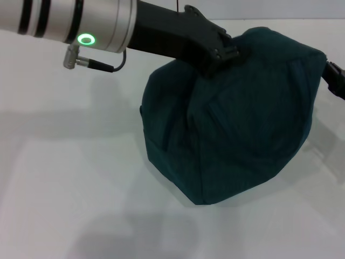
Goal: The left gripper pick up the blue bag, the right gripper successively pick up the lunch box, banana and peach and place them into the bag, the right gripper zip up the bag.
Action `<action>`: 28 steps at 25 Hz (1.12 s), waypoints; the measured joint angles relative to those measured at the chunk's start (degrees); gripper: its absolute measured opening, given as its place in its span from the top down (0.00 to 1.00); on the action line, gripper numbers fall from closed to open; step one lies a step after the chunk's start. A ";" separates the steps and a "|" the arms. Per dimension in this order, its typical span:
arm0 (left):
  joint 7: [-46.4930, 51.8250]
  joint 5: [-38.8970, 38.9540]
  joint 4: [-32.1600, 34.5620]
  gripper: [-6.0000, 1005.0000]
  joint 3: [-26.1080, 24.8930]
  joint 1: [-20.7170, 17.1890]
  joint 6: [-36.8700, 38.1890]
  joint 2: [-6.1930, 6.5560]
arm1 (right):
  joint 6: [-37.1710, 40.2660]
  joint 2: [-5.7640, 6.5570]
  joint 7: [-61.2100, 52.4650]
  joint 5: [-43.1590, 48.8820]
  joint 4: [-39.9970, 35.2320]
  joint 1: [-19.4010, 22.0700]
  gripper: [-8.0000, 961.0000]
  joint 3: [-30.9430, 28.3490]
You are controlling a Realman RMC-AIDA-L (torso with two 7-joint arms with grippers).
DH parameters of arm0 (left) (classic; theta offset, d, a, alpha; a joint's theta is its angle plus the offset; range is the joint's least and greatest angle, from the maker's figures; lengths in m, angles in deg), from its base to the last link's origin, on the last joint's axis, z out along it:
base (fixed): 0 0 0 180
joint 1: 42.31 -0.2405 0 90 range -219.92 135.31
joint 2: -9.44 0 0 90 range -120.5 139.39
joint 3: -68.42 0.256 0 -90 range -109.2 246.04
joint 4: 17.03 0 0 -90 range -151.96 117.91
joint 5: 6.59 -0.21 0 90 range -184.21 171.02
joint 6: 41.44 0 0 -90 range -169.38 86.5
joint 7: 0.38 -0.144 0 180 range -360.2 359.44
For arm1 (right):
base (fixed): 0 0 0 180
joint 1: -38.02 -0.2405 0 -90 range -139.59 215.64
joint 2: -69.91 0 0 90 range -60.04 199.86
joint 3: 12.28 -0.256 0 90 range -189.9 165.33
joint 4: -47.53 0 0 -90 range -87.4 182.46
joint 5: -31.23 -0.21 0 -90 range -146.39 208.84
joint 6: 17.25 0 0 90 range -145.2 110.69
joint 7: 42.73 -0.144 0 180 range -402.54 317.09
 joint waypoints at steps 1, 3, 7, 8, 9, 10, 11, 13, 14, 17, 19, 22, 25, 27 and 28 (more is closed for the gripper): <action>-0.38 0.28 -0.43 0.95 -0.33 -0.17 -0.28 -0.04 | -0.15 -0.01 0.00 0.09 0.01 0.00 0.95 0.01; -0.65 0.47 -1.29 0.95 -0.56 -0.31 -0.94 -0.05 | -0.35 -0.01 0.01 0.12 0.03 0.00 0.95 0.02; -1.17 0.51 -2.95 0.95 -0.60 -0.39 -2.43 0.01 | -0.19 -0.01 -0.33 -0.16 0.06 0.01 0.95 0.01; -1.32 0.49 -3.50 0.95 -0.61 -0.44 -2.91 -0.01 | 0.05 0.02 -0.42 -0.16 0.07 0.01 0.95 0.00; -1.54 0.41 -4.09 0.95 -0.61 -0.51 -3.38 -0.02 | 0.60 0.07 -0.49 -0.17 0.07 0.03 0.95 0.00; -1.95 0.39 -4.84 0.95 -0.61 -0.54 -3.82 -0.03 | 1.28 0.14 -0.38 -0.17 0.07 0.20 0.95 0.00; -2.41 0.39 -5.56 0.95 -0.60 -0.55 -4.16 -0.04 | 1.68 0.18 -0.24 -0.17 0.06 0.40 0.95 -0.01; -4.01 0.52 -7.10 0.95 -0.51 -0.46 -4.94 -0.04 | 2.59 0.36 0.48 -0.21 -0.26 1.22 0.95 -0.39; -4.53 0.56 -7.50 0.95 -0.45 -0.40 -5.24 -0.05 | 2.91 0.38 0.99 -0.22 -0.45 1.68 0.95 -1.13; -6.22 1.04 -9.49 0.95 -0.20 -0.40 -7.93 -0.13 | 3.95 0.43 2.27 -0.21 -0.56 3.02 0.83 -3.57; -6.75 2.06 -11.06 0.95 -0.17 -0.56 -10.45 -0.15 | 5.13 0.69 2.96 -0.22 -0.61 4.13 0.75 -4.52; -8.36 4.54 -14.43 0.95 -0.43 -0.64 -13.98 -0.16 | 6.31 1.23 3.61 -0.26 -0.53 5.37 0.64 -5.11; -10.78 5.79 -17.81 0.94 -0.53 -0.65 -16.61 -0.06 | 6.71 1.56 3.87 -0.32 -0.24 6.67 0.52 -5.24; -12.03 5.78 -19.60 0.91 -0.53 -0.64 -17.54 -0.06 | 6.71 1.60 4.20 -0.31 -0.22 7.17 0.43 -5.24; -12.30 5.77 -20.39 0.90 -0.53 -0.65 -17.74 -0.08 | 6.72 1.60 4.39 -0.32 -0.21 7.45 0.39 -5.25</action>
